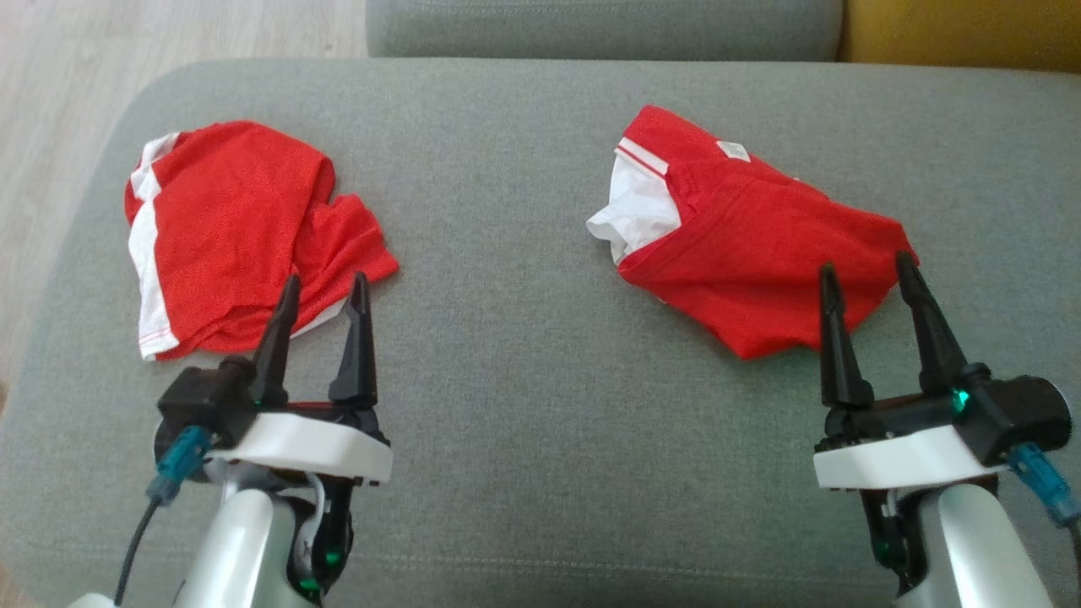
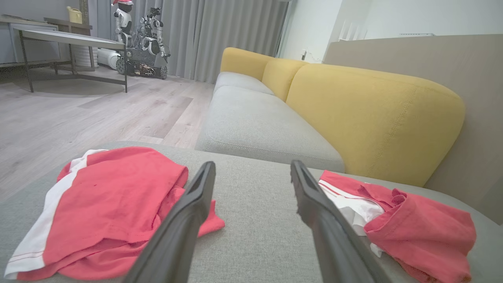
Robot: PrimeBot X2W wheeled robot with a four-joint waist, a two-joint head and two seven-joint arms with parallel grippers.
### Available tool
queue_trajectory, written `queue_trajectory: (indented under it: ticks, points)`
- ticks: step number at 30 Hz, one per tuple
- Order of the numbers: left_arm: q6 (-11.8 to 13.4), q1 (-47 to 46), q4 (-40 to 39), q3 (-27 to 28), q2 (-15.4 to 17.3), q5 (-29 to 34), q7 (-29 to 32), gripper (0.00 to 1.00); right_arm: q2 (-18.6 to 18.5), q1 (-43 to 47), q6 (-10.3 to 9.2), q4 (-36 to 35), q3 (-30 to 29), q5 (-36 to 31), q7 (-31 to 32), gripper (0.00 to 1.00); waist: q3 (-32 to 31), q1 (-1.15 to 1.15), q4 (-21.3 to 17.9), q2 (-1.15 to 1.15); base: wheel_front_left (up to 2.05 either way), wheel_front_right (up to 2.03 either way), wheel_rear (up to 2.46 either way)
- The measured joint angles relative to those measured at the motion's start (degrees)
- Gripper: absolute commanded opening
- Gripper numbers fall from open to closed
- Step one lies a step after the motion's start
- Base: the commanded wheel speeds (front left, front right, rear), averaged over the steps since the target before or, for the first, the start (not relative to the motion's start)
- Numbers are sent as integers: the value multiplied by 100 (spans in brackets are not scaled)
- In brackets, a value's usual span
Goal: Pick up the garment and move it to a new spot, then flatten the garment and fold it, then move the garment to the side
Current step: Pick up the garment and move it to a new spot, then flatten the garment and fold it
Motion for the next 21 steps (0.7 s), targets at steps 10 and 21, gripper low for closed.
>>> queue_trajectory:
  ticks: [10,21]
  points:
    - [-226,-33,101,244,-121,126,0,100,-1,-481,0,608,467,-546,223,100,267,0,120,0,0,0,0]
    - [-210,-319,209,-102,-140,-151,0,100,-168,-1458,1,2004,886,-1355,357,100,669,0,480,0,0,0,0]
